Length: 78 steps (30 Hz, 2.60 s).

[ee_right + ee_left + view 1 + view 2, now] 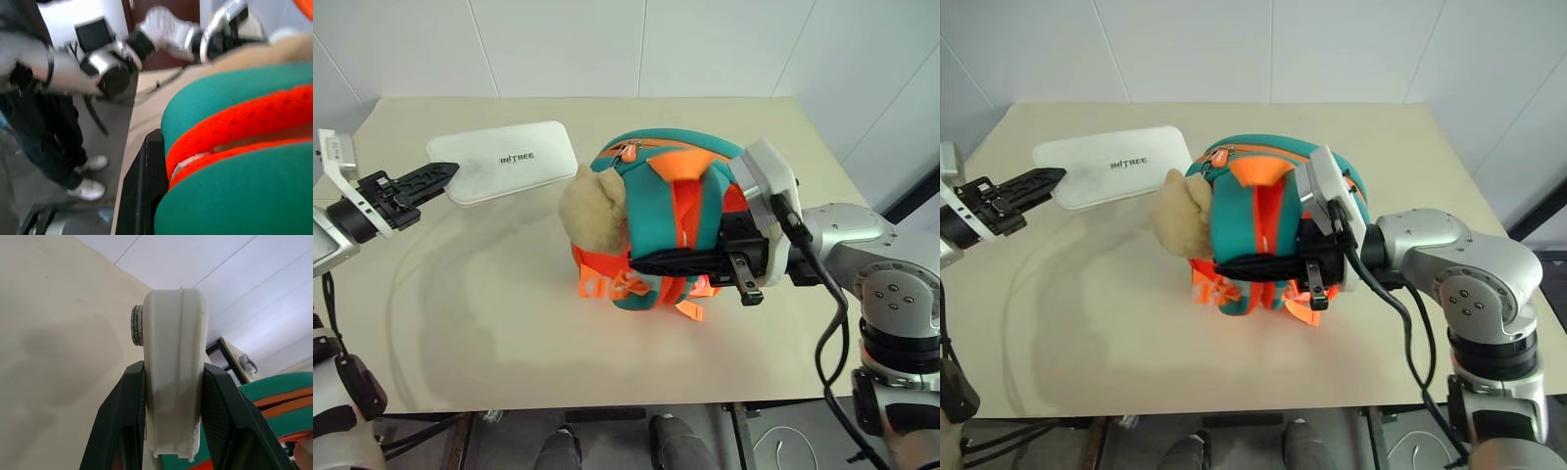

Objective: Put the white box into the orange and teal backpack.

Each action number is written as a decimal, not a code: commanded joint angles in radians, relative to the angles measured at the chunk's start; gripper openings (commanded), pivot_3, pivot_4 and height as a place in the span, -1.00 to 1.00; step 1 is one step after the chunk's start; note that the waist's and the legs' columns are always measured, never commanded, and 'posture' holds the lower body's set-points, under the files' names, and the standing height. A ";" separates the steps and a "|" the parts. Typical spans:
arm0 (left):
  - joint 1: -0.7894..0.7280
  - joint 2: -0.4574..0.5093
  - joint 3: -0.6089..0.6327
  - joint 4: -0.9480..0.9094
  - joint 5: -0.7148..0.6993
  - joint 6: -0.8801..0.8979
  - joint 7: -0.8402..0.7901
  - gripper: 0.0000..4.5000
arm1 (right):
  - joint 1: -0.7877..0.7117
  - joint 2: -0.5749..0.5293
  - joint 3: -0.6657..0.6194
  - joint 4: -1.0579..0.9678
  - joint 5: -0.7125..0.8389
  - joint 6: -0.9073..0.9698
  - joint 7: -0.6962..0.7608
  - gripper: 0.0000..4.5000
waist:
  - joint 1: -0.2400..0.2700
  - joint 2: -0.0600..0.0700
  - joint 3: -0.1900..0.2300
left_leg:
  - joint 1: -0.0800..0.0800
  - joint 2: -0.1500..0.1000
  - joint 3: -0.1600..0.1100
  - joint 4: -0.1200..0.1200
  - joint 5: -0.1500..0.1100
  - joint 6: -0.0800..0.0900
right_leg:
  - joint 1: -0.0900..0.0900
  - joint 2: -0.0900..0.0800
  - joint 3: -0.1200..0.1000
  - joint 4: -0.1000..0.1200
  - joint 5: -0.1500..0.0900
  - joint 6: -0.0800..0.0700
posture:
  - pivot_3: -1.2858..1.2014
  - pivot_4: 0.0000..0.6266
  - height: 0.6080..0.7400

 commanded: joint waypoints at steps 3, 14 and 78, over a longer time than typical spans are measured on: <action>0.097 0.048 0.042 -0.149 0.001 -0.226 -0.232 -0.46 | 0.005 -0.068 0.006 0.036 -0.082 -0.098 0.098 -1.00 | 0.002 0.000 0.000 | 0.000 0.000 0.000 0.001 0.000 0.000 | 0.000 0.000 0.000 0.000 0.000 0.000 | 0.03 -0.52 1.00; 0.245 0.062 0.131 -0.250 -0.058 -0.405 -0.495 -0.46 | 0.001 -0.069 0.028 0.118 -0.161 -0.140 0.121 -1.00 | 0.004 -0.001 0.000 | 0.000 0.000 0.000 0.001 -0.001 0.001 | 0.001 0.000 0.000 -0.001 0.000 0.000 | 0.03 -0.52 1.00; -0.260 -0.125 -0.609 -0.343 0.442 -0.333 -0.466 0.78 | 0.038 0.004 0.058 0.142 -0.247 -0.174 0.120 -1.00 | 0.020 0.000 0.001 | 0.001 0.000 0.000 0.009 -0.001 0.002 | 0.003 0.001 0.001 0.006 0.000 0.001 | 0.03 -0.52 1.00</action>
